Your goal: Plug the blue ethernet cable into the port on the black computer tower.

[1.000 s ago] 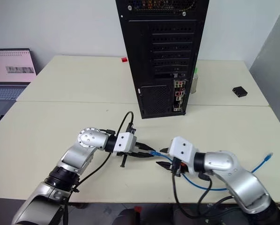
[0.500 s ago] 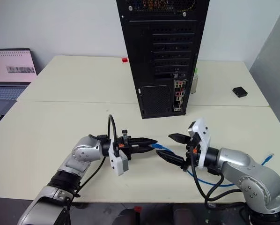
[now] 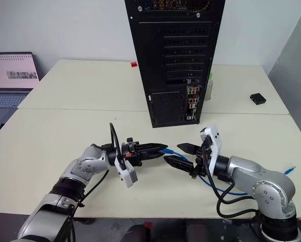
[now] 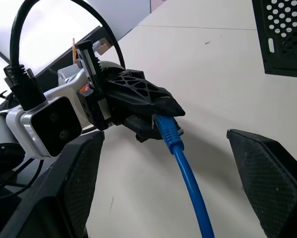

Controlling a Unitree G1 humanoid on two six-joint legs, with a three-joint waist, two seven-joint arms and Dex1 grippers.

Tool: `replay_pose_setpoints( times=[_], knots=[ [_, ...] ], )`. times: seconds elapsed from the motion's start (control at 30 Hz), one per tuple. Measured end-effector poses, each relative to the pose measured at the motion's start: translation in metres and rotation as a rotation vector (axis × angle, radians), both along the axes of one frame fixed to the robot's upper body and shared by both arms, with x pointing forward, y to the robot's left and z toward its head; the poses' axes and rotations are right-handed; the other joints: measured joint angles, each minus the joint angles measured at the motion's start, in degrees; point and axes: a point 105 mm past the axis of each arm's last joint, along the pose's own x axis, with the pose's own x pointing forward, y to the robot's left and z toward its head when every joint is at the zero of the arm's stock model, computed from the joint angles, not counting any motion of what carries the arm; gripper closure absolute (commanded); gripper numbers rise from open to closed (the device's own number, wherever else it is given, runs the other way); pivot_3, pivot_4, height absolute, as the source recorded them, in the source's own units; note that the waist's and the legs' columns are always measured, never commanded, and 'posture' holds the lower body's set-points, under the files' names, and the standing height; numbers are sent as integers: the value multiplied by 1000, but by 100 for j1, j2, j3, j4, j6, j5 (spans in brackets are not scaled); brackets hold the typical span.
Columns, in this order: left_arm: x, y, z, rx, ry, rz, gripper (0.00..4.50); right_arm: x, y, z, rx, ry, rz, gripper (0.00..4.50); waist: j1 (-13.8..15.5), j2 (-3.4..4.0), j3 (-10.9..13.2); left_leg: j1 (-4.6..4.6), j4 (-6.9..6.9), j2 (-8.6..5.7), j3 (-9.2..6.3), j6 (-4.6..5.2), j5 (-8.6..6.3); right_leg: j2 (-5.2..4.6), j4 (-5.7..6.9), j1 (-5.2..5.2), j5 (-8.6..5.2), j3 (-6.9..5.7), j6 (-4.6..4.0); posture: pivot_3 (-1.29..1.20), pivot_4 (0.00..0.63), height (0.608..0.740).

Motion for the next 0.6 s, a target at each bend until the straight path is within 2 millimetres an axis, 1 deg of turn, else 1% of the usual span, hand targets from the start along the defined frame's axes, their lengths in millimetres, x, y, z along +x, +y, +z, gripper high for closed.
replay_pose_setpoints(
  times=[0.13, 0.3, 0.4, 0.47, 0.5, 0.6],
  knots=[
    [1, 0, 0, -7, -8, 5, 4203, 0, 4, -3, -2, 11, 14, 314, -1, 0, 0, -1, 0, 0, 0, 0, 0, 0, 0, 0, 0, 0, 0, 0, 150, 740],
    [0, -1, -1, 1, -14, 1, 4203, 2, 8, -2, -9, -1, 24, 314, -2, 0, 0, 0, 0, 0, 0, 0, 0, 0, 0, 0, 0, -1, 0, 0, 150, 740],
    [1, 0, 0, -4, -19, 6, 4204, 5, 8, -3, -12, -3, 17, 824, -2, 0, 0, 0, 0, 0, -1, 0, 0, 0, 0, 0, 0, -1, 0, 0, 150, 740],
    [1, 0, 0, -7, -20, 7, 4203, 5, 9, -4, -12, 1, 23, 1323, -1, 0, 0, -1, 0, 0, -1, 0, 0, 0, 0, 0, 0, -2, 0, 0, 150, 740],
    [1, 0, 0, -11, -20, 6, 4204, 5, 10, -4, -12, 1, 25, 1483, -1, 0, 0, -1, 0, 0, -1, 0, 0, 0, 0, 0, 0, -2, 0, 0, 150, 740],
    [0, -1, -1, -14, -19, 3, 4203, 6, 11, -4, -11, 0, 27, 2179, -2, 0, 0, -1, 0, 0, -1, 0, 0, 0, 0, 0, 0, -2, 0, 0, 150, 740]
  ],
)
